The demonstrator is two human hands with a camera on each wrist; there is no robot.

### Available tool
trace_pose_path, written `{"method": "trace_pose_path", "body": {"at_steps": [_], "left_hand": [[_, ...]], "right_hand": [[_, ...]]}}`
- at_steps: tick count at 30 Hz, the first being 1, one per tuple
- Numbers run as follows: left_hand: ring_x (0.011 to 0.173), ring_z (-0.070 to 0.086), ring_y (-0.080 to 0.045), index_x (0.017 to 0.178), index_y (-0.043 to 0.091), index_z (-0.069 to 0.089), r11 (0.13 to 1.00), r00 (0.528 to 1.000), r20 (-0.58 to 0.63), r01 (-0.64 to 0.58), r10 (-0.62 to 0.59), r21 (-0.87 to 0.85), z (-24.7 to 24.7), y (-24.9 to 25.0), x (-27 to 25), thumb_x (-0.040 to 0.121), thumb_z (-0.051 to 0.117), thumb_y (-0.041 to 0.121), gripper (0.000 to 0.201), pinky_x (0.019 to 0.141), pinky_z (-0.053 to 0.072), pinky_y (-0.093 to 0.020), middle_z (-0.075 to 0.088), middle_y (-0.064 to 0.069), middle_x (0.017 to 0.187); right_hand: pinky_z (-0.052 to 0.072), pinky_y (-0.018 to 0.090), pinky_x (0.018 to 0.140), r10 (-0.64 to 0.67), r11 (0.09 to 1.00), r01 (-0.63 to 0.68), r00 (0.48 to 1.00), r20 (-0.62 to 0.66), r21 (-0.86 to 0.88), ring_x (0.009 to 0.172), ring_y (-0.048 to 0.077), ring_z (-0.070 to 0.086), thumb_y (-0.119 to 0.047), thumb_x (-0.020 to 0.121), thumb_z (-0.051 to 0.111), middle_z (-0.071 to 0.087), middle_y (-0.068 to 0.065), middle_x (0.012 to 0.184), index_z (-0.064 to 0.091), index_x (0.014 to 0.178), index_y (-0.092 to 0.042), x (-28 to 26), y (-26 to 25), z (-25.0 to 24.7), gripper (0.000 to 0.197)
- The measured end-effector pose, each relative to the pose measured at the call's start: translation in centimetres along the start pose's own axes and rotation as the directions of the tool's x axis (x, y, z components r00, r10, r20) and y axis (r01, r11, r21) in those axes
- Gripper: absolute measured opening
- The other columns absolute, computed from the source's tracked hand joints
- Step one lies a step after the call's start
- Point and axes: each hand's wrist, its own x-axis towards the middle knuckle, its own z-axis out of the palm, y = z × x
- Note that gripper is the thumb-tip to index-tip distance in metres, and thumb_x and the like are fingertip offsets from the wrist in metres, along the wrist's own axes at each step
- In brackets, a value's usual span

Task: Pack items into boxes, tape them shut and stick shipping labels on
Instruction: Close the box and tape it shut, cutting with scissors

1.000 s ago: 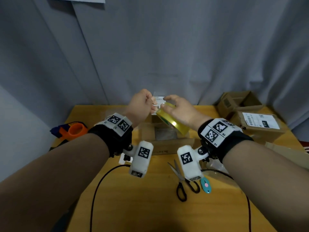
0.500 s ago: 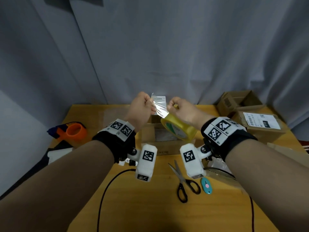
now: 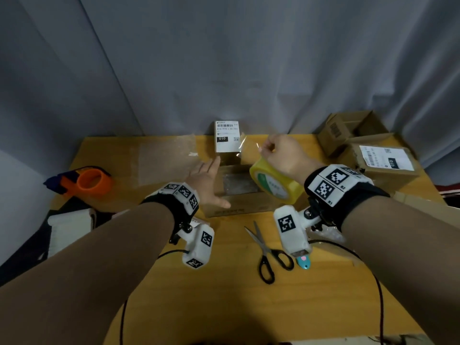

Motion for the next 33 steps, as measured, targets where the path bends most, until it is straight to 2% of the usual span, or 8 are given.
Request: {"method": "trace_pose_path", "body": {"at_steps": [7, 13, 17, 19, 26, 29, 31, 33], "left_hand": [[0.135, 0.026, -0.028, 0.150, 0.033, 0.016, 0.985, 0.996, -0.089, 0.014, 0.001, 0.170, 0.4, -0.3, 1.4, 0.084, 0.052, 0.063, 0.081, 0.112, 0.022, -0.046, 0.027, -0.004, 0.148], [0.145, 0.011, -0.032, 0.145, 0.041, 0.029, 0.998, 0.998, -0.028, 0.064, -0.064, -0.004, 2.4, -2.7, 2.9, 0.092, 0.045, 0.055, 0.056, 0.116, 0.012, -0.054, 0.009, -0.002, 0.159], [0.143, 0.022, -0.027, 0.144, 0.038, 0.032, 0.988, 0.991, -0.120, 0.041, -0.060, -0.151, 4.1, -4.0, 3.3, 0.099, 0.043, 0.025, 0.048, 0.113, 0.029, -0.034, 0.002, -0.004, 0.160], [0.144, 0.020, -0.025, 0.144, 0.040, 0.030, 0.981, 0.988, -0.130, 0.052, -0.077, -0.185, 4.6, -4.2, 3.6, 0.100, 0.040, 0.027, 0.047, 0.109, 0.031, -0.030, -0.004, -0.001, 0.160], [0.146, 0.006, -0.032, 0.143, 0.054, 0.014, 0.990, 0.995, -0.053, 0.073, -0.080, -0.124, 6.5, -4.9, 4.4, 0.099, 0.020, 0.049, 0.044, 0.116, 0.009, -0.058, -0.026, 0.008, 0.155], [0.146, 0.004, -0.034, 0.142, 0.052, 0.025, 0.982, 0.997, 0.003, 0.082, -0.082, -0.168, 5.5, -4.8, 4.3, 0.099, 0.027, 0.049, 0.043, 0.116, 0.002, -0.057, -0.012, 0.005, 0.159], [0.145, 0.012, -0.032, 0.131, 0.049, 0.047, 0.911, 0.998, 0.014, 0.066, -0.066, -0.407, 4.3, -4.7, 3.9, 0.094, 0.042, 0.048, 0.038, 0.116, 0.010, -0.055, 0.014, 0.000, 0.159], [0.138, 0.029, -0.022, 0.110, 0.043, 0.062, 0.644, 0.987, -0.053, 0.058, -0.152, -0.763, 2.9, -4.4, 2.9, 0.091, 0.048, 0.036, 0.024, 0.114, 0.021, -0.044, 0.037, 0.002, 0.148]], "right_hand": [[0.038, 0.026, 0.064, 0.025, 0.999, -0.024, 0.998, 0.049, -0.032, 0.073, 0.013, 0.051, -0.024, 0.096, 0.051, 0.055, -0.004, 0.077, 0.054, 0.084, -0.019, 0.7, 0.1, 1.0, 0.013], [0.039, 0.027, 0.068, 0.051, 0.998, -0.047, 0.995, 0.080, -0.044, 0.081, 0.017, 0.055, -0.026, 0.096, 0.051, 0.059, 0.000, 0.087, 0.055, 0.086, -0.020, 1.8, 0.1, 2.7, 0.012], [0.040, 0.027, 0.067, 0.053, 0.997, -0.047, 0.994, 0.095, -0.056, 0.082, 0.018, 0.056, -0.027, 0.096, 0.051, 0.061, 0.000, 0.089, 0.056, 0.088, -0.020, 2.2, 0.9, 3.9, 0.012], [0.038, 0.026, 0.065, 0.035, 0.997, -0.028, 0.994, 0.102, -0.072, 0.080, 0.018, 0.055, -0.028, 0.096, 0.051, 0.060, 0.001, 0.089, 0.055, 0.087, -0.019, 2.4, 1.4, 4.5, 0.013], [0.040, 0.028, 0.067, -0.150, 0.938, 0.207, 0.966, 0.211, -0.279, 0.086, 0.019, 0.056, -0.033, 0.096, 0.050, 0.060, 0.000, 0.094, 0.053, 0.087, -0.022, 3.9, -0.3, 5.8, 0.014], [0.040, 0.029, 0.065, -0.160, 0.909, 0.239, 0.957, 0.242, -0.342, 0.087, 0.021, 0.056, -0.033, 0.096, 0.048, 0.061, 0.001, 0.096, 0.056, 0.092, -0.019, 4.4, -1.5, 7.3, 0.016], [0.042, 0.030, 0.064, -0.162, 0.871, 0.267, 0.949, 0.272, -0.412, 0.083, 0.022, 0.056, -0.031, 0.097, 0.047, 0.060, 0.002, 0.093, 0.057, 0.096, -0.017, 4.7, -2.3, 8.0, 0.018], [0.046, 0.031, 0.064, -0.165, 0.843, 0.293, 0.939, 0.301, -0.452, 0.081, 0.023, 0.057, -0.029, 0.095, 0.047, 0.061, 0.003, 0.092, 0.056, 0.096, -0.017, 4.8, -2.8, 8.3, 0.015]]}}
